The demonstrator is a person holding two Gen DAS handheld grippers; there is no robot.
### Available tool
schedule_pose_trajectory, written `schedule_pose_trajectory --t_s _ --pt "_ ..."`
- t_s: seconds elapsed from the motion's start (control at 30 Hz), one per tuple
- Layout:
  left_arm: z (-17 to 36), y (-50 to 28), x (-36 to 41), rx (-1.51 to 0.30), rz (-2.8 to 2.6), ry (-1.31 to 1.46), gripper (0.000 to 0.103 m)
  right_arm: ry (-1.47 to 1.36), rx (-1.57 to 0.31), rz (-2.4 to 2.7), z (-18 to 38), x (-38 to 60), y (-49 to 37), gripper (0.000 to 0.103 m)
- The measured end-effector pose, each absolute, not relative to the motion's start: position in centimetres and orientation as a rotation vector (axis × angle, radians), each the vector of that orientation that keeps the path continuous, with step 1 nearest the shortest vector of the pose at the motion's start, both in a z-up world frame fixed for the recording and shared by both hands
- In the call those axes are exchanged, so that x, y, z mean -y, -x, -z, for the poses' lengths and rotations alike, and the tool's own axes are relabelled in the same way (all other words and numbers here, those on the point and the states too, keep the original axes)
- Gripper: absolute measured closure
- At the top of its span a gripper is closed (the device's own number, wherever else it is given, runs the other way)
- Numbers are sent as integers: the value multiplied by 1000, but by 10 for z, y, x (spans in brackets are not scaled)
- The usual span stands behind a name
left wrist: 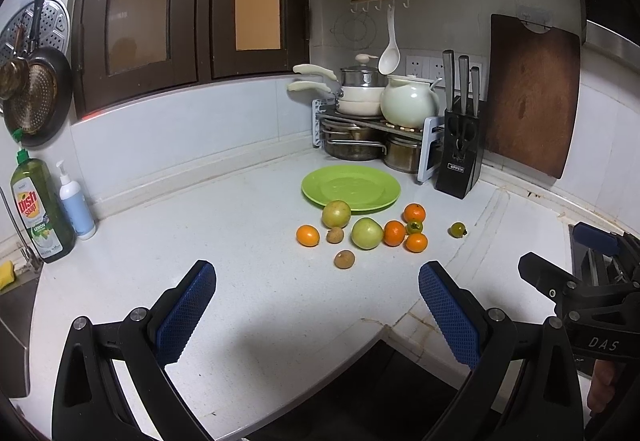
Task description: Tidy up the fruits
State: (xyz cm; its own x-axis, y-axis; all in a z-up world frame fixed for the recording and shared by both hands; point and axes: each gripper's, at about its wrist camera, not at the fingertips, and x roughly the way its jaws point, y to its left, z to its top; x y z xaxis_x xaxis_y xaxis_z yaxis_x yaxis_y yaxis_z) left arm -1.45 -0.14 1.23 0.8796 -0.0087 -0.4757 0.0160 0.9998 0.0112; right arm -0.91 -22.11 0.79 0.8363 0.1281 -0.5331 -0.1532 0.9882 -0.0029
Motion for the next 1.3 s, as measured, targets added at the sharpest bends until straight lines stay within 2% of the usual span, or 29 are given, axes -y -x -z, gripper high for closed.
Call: schedule_pose_trajectory --t_s 1.3 --pt "-6 5 -2 -517 22 -7 0 55 -580 -166 -1 216 1 1"
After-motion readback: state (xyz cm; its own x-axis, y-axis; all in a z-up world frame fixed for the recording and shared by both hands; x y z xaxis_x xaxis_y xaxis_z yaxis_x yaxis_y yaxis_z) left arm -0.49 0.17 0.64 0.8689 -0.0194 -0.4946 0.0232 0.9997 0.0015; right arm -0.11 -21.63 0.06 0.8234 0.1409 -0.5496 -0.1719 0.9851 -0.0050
